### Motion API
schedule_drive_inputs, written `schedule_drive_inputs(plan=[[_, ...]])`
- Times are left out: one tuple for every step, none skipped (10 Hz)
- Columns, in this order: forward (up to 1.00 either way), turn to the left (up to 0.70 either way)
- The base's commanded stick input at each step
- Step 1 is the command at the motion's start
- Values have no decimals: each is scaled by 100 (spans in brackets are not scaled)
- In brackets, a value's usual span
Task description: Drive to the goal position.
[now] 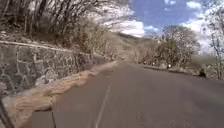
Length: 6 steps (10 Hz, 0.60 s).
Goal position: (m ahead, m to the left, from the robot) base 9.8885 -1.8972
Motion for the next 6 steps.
schedule_drive_inputs(plan=[[70,0],[70,0],[70,0],[70,0],[70,0],[70,0]])
